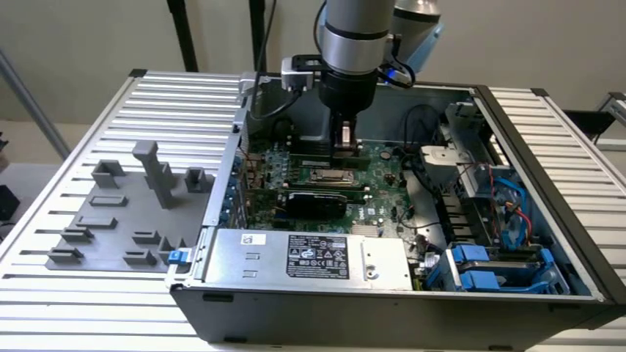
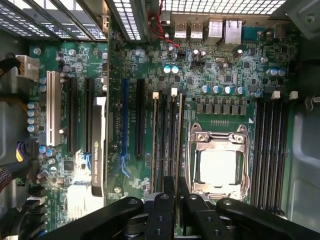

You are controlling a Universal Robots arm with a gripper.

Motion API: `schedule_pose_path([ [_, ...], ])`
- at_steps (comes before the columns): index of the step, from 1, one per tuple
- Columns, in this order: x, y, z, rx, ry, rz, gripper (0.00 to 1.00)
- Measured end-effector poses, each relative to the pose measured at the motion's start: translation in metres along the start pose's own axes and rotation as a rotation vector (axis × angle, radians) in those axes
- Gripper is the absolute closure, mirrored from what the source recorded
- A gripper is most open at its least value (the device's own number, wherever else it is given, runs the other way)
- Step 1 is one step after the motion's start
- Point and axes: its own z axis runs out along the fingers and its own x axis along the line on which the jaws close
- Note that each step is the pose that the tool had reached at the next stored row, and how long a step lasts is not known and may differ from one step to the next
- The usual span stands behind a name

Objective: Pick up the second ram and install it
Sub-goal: 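Insert the second ram into the second slot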

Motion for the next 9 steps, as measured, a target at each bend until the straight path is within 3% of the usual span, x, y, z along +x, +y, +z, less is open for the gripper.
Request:
schedule_pose_path([
  [9,0.000,0.0000,0.0163,0.0001,0.0001,-0.007,0.86],
])
